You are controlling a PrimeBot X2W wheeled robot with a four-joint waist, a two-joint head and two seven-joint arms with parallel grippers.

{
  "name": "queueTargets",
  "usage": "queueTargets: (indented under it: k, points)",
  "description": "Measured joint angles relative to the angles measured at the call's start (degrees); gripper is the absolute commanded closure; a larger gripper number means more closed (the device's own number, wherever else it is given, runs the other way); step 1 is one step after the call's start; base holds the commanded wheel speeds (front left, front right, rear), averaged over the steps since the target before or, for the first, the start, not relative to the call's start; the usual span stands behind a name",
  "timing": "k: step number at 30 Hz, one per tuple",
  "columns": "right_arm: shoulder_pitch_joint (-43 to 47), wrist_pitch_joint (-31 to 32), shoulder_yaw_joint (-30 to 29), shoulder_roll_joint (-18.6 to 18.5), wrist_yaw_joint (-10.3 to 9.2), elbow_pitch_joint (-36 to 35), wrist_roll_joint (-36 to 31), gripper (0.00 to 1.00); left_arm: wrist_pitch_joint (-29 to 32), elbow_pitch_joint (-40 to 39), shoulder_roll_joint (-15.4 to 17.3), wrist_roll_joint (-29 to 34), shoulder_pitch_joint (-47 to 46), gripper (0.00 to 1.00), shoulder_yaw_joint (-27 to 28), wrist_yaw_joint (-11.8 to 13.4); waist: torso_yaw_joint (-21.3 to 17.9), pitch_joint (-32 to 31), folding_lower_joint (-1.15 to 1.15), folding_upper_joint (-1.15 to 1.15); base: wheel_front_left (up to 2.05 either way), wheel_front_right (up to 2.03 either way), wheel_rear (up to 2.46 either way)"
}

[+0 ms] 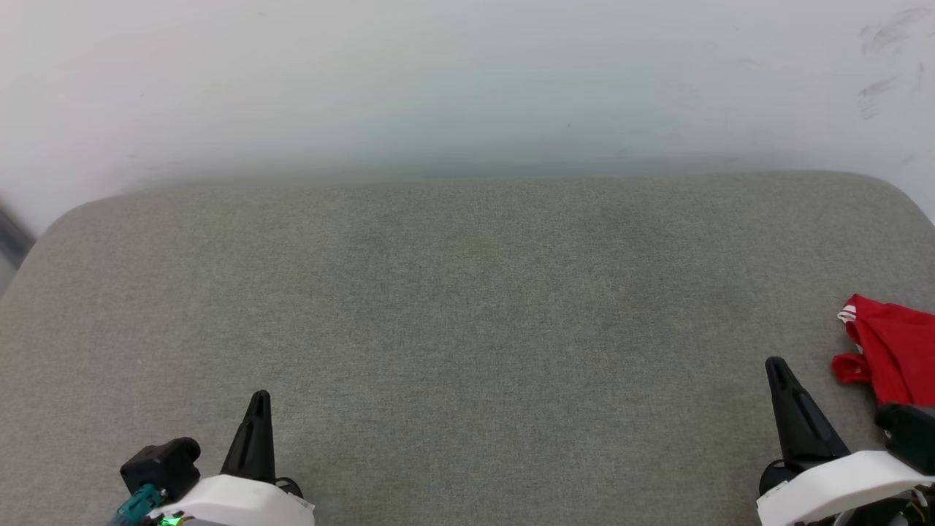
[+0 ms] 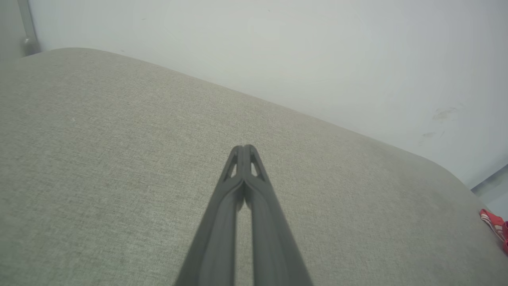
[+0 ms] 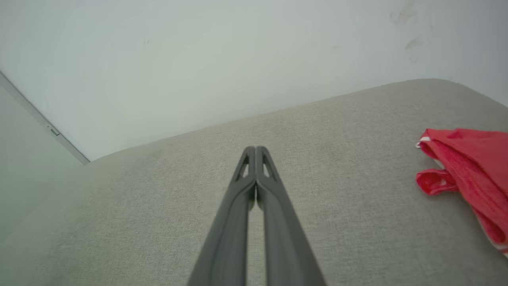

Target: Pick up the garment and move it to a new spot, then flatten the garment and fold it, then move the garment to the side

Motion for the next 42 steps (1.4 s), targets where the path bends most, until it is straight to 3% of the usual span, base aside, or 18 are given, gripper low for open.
queueTargets:
  k: [20, 42]
  points:
    - [-2.7, 0.6, -0.4, 0.0, -0.01, 4.6, 19.2, 1.00, 4.5, 0.7, -1.6, -16.2, -1.6, 1.00, 3.0, -1.9, 0.3, 0.1, 0.00, 0.00, 0.00, 0.00, 0.00]
    - [-5.0, 1.3, -0.9, -0.1, -0.01, 8.8, 35.7, 1.00, 8.7, 1.4, -2.8, -30.4, -3.3, 1.00, 5.7, -3.6, 0.5, 0.3, 0.00, 0.00, 0.00, 0.00, 0.00]
